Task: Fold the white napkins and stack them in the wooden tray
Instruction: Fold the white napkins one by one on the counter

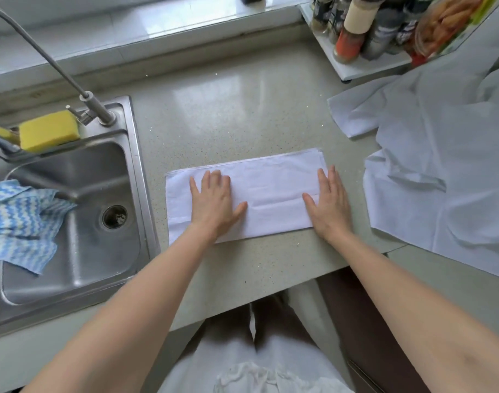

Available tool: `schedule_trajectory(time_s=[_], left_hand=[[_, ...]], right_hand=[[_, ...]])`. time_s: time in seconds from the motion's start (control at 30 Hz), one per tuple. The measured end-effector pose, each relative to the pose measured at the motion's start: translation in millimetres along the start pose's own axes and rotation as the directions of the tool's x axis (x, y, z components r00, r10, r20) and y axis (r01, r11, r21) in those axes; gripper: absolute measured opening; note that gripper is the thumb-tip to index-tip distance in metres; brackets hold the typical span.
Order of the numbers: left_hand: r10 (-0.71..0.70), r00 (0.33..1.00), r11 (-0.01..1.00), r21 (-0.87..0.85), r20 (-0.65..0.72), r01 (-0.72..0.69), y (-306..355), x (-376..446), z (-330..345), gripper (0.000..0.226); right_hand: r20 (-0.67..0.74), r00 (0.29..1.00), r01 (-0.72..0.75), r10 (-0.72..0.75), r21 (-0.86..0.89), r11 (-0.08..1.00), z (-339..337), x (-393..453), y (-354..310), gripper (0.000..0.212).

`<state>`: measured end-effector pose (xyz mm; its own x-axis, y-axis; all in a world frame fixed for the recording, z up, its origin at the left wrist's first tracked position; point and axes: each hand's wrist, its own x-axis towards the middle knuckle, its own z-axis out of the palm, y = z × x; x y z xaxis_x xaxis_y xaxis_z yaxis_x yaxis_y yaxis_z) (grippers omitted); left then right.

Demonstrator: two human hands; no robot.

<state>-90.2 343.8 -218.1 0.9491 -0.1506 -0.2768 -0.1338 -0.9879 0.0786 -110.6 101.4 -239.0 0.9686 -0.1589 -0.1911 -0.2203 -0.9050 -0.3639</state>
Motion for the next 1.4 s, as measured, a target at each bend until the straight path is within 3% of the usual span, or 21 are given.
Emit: schedule_trajectory(time_s=[0.07,0.13,0.23,0.33,0.5,0.77,0.87,0.97,1.03,1.1,1.17,1.23,1.4], left_hand=[[0.160,0.982,0.987,-0.013,0.096,-0.159,4.1,13.2,-13.1,0.097],[0.226,0.949,0.972,0.019,0.220,-0.236,7.0,20.1,-22.7,0.122],[0.187,0.933,0.979,0.014,0.307,-0.201,8.0,20.2,-21.5,0.137],[0.164,0.927,0.984,0.008,0.336,-0.177,11.6,17.0,-16.1,0.145],[0.200,0.910,0.967,0.076,0.363,-0.243,16.5,23.6,-14.8,0.150],[0.343,0.856,0.902,0.118,0.387,-0.415,43.9,48.2,-14.4,0.153],[0.439,0.821,0.845,0.142,0.365,-0.516,49.6,48.0,-14.4,0.148],[0.529,0.777,0.806,0.083,0.342,-0.586,40.9,41.4,-21.6,0.138],[0.503,0.842,0.864,-0.111,0.195,-0.490,25.4,30.6,-28.7,0.110],[0.268,0.963,0.871,-0.429,0.004,-0.240,2.4,16.2,-30.8,0.063],[-0.081,0.997,0.692,-0.719,0.003,0.059,-23.0,-1.1,-29.1,0.024],[-0.272,0.952,0.449,-0.857,0.138,0.253,-45.8,-19.6,-24.7,0.024],[-0.314,0.889,0.158,-0.906,0.332,0.394,-70.2,-45.7,-17.2,0.052]], right_hand=[[-0.110,0.986,-0.118,0.124,0.063,0.991,-8.6,1.9,-9.5,0.064],[-0.125,0.969,-0.214,0.213,0.010,0.977,-17.8,8.7,-16.7,0.062],[-0.003,0.954,-0.299,0.299,0.022,0.954,-26.1,21.7,-22.5,0.055],[0.099,0.941,-0.337,0.324,0.188,0.922,-31.1,28.9,-21.6,0.020],[0.224,0.944,-0.327,0.241,0.561,0.760,-40.6,22.6,-6.3,0.015],[0.092,0.985,-0.172,0.149,0.673,0.719,-78.2,-16.2,8.5,0.015],[0.086,0.989,-0.143,0.117,0.702,0.697,-89.9,-25.0,-6.4,0.010],[0.105,0.991,-0.131,0.081,0.679,0.722,-92.7,-24.6,-30.7,0.021],[0.134,0.989,-0.131,0.056,0.657,0.743,-88.5,-21.5,-53.7,0.022],[0.186,0.982,-0.147,0.031,0.651,0.745,-79.8,-15.8,-80.0,0.018],[0.256,0.967,-0.169,-0.007,0.657,0.734,-68.3,-10.1,-108.5,0.012],[0.304,0.952,-0.179,-0.042,0.659,0.731,-52.6,-4.4,-135.6,0.009],[0.389,0.918,-0.178,-0.078,0.580,0.795,-6.8,9.5,-181.6,0.017]])
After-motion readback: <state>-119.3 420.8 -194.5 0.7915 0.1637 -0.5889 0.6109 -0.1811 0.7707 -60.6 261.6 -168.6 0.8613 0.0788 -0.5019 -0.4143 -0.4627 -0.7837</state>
